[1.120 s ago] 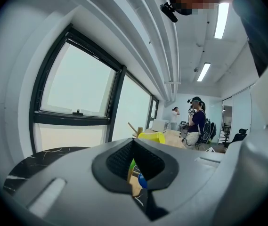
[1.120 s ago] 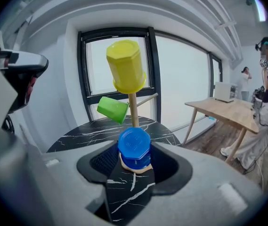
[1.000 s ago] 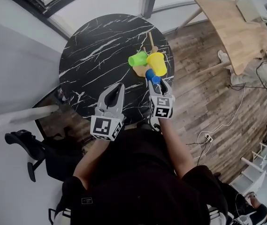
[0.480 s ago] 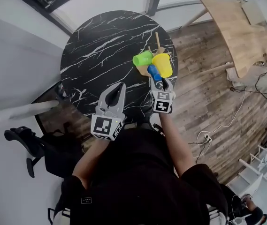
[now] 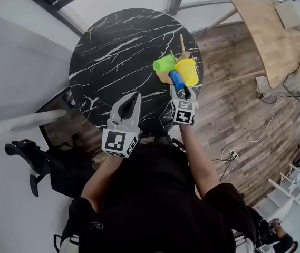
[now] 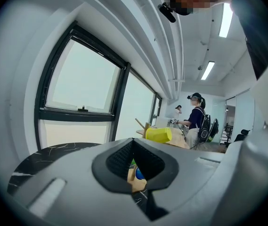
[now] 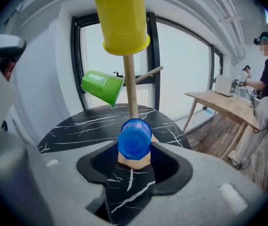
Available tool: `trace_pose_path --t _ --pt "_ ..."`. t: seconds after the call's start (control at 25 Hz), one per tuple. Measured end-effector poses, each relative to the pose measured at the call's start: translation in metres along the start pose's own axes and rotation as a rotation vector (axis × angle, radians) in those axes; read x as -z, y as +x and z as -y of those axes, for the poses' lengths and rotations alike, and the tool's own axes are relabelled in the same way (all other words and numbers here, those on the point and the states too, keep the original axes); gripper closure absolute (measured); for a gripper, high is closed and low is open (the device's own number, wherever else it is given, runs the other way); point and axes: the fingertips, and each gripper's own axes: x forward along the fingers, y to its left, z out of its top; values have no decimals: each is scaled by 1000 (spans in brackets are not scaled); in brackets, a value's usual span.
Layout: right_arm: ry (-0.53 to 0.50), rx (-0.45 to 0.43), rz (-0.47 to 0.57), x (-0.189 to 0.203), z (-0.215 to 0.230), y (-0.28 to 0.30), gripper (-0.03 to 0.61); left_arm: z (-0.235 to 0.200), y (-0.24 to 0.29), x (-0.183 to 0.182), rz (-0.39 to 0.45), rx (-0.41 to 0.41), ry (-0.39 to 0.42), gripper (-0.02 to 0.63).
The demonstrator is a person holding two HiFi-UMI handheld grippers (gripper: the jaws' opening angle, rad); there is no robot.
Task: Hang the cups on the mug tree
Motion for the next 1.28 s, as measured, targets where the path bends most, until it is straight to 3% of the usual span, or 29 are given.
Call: trace_pose_path --t 0.64,1.12,1.28 --pt "-6 9 29 -1 -1 -16 331 -6 -16 0 8 -14 3 620" --pt "-40 -12 247 -64 -10 -116 331 15 -19 -13 47 35 18 620" --pt "-21 -29 318 -89 -14 -148 383 22 -22 -22 71 51 26 620"
